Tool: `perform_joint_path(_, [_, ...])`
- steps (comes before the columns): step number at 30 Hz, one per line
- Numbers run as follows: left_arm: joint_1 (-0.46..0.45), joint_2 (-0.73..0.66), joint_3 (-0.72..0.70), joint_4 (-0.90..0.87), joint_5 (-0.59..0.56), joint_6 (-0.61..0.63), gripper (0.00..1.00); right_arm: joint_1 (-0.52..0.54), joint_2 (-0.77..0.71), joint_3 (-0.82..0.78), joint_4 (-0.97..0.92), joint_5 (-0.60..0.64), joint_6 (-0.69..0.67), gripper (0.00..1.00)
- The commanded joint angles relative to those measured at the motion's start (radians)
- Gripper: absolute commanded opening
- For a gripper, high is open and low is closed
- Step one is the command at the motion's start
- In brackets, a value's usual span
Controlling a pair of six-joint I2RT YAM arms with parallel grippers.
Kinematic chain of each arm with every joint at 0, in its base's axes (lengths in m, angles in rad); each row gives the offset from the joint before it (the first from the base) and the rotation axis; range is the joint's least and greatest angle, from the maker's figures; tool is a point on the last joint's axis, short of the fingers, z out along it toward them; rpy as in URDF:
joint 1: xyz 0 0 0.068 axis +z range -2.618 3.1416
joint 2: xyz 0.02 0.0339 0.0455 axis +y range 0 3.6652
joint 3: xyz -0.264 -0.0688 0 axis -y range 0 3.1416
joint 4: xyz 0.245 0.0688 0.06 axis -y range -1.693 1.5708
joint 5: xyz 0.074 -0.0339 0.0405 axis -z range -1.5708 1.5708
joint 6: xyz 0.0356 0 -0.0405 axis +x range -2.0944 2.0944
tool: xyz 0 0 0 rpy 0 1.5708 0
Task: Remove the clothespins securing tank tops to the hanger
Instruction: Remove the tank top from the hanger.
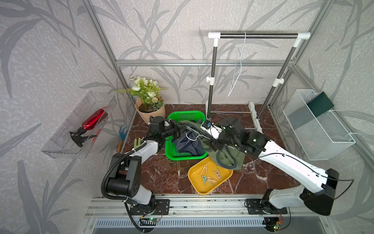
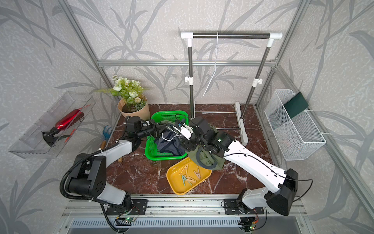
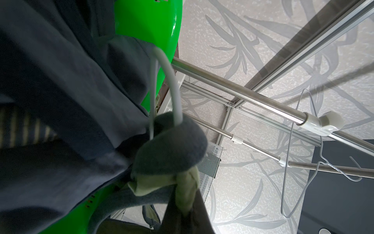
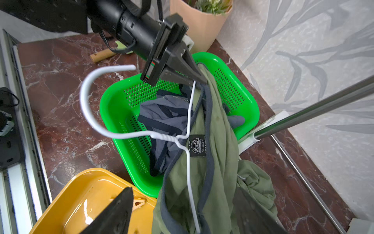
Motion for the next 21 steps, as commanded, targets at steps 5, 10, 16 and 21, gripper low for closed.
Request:
perform_joint_path(5, [0.006,0.003,0.038,0.033,0.027,-0.030,0.00,-0.101,0.025,-0.029,0.005,-0.092,0.004,0.79])
perform_joint_path(10, [0.007,-0.004,0.037,0.042,0.027,-0.044,0.00,-0.129,0.139,0.038,-0.023,-0.147,-0.016,0.75])
perform_joint_path(16, [0.008,0.001,0.053,0.039,0.030,-0.043,0.00,-0.150,0.131,-0.022,0.023,-0.189,0.014,0.46])
perform_joint_path(21, [0.009,0.022,0.060,0.048,0.036,-0.044,0.00,-0.150,0.109,-0.050,0.041,-0.217,0.042,0.10])
